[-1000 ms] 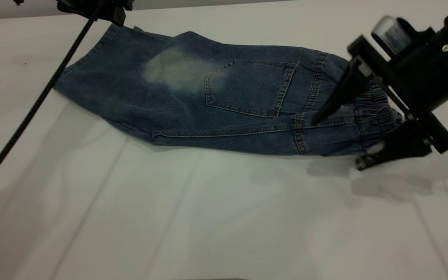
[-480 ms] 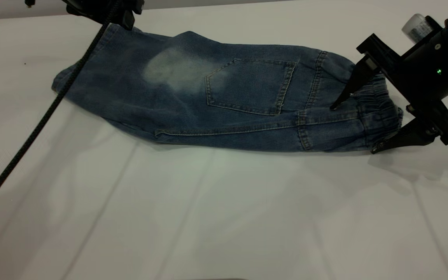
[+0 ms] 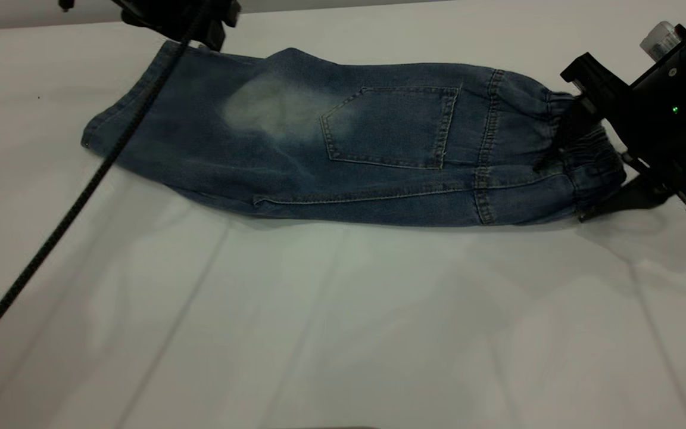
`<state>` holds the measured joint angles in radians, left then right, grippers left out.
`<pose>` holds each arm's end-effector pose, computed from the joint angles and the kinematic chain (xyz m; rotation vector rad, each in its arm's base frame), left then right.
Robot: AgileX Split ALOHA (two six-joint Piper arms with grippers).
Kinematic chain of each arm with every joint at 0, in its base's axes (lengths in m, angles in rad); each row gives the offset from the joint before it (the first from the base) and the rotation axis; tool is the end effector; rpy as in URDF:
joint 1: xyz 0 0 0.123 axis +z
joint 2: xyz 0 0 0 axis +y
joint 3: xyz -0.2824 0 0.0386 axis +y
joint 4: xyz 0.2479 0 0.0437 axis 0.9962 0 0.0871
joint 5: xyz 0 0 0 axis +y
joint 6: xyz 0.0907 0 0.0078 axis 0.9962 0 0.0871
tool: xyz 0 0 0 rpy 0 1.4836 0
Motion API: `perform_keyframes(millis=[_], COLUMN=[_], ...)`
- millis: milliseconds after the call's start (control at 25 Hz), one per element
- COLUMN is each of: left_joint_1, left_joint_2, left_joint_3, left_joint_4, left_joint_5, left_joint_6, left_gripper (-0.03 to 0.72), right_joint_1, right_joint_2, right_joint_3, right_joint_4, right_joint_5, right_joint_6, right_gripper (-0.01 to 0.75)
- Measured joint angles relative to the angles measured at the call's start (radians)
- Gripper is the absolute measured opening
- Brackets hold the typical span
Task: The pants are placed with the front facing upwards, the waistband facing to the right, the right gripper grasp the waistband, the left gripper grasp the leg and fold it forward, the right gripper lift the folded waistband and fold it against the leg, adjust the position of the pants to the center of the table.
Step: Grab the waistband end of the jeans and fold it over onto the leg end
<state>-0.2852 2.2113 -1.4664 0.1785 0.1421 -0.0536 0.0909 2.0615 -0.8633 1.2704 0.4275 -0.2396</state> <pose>0.4565 -0.1314 0.1252 0.4684 2.3218 -0.0484 0.3201 0.0655 0.0597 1.2200 2.7161 0.7791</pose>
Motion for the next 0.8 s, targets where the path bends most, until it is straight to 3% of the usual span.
perform_keyframes(millis=[120,200,520,800], left_joint_1=[-0.042,-0.079,-0.251,-0.375], left_joint_2=[0.001,0.005,0.055,0.106], left_joint_3=[0.000,0.000,0.000,0.000], left_joint_4=[0.000,0.000,-0.001,-0.024], left_joint_5=[0.016,0.036,0.082,0.074], left_joint_6=[0.000,0.000,0.000,-0.001], left_gripper=[0.393,0.393,0.393,0.393], right_joint_1=[0.000,0.000,0.000,0.000], right_joint_2=[0.000,-0.003,-0.076,-0.172], right_joint_3=[0.000,0.000,-0.067,-0.153], right_joint_4=[0.001,0.014,0.118,0.175], right_joint_5=[-0.021,-0.037,-0.054,0.120], right_joint_6=[-0.082,-0.163,-0.584,-0.771], right_gripper=[0.153,0.081,0.073,0.073])
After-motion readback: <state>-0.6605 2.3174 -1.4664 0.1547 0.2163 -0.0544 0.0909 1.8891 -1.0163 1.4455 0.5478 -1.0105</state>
